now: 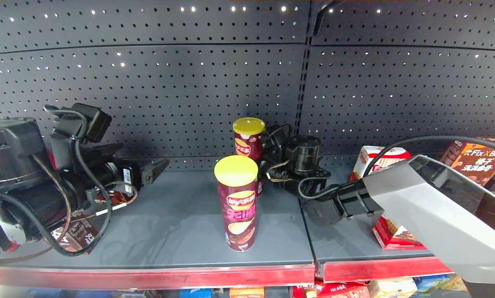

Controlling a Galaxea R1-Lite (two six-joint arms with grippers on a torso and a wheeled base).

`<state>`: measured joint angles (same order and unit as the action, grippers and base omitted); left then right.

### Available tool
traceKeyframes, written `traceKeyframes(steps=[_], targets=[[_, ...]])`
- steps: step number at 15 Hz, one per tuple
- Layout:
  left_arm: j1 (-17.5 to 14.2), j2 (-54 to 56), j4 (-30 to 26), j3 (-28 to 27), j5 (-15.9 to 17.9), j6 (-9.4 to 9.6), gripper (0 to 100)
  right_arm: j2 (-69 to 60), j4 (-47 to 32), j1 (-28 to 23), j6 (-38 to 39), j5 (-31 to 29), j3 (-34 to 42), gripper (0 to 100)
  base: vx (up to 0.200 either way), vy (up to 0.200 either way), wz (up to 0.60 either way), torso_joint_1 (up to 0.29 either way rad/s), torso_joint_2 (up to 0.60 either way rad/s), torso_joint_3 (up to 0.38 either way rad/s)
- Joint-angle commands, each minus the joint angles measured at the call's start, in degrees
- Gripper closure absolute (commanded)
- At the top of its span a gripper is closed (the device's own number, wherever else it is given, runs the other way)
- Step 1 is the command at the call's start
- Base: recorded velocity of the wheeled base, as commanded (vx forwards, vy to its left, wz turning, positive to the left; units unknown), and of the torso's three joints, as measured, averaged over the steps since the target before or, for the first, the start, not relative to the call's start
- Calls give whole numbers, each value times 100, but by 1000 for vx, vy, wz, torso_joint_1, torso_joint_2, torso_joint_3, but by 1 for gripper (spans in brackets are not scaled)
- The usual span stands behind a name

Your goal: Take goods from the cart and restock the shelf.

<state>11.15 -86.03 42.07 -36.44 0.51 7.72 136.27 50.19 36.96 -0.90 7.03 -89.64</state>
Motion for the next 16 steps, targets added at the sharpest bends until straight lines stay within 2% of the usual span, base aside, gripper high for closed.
traceKeyframes(steps=[1,8,16], targets=[[1,-2,3,5,2,2,0,-56,44,13,-6,-18,-10,0,0,0,0,0,0,0],[10,7,3,5,2,2,0,-364,52,-14,-6,-62,122,0,0,0,0,0,0,0],[97,-125,12,-144,10,2,0,-988,132,-119,-15,-53,1062,0,0,0,0,0,0,0]])
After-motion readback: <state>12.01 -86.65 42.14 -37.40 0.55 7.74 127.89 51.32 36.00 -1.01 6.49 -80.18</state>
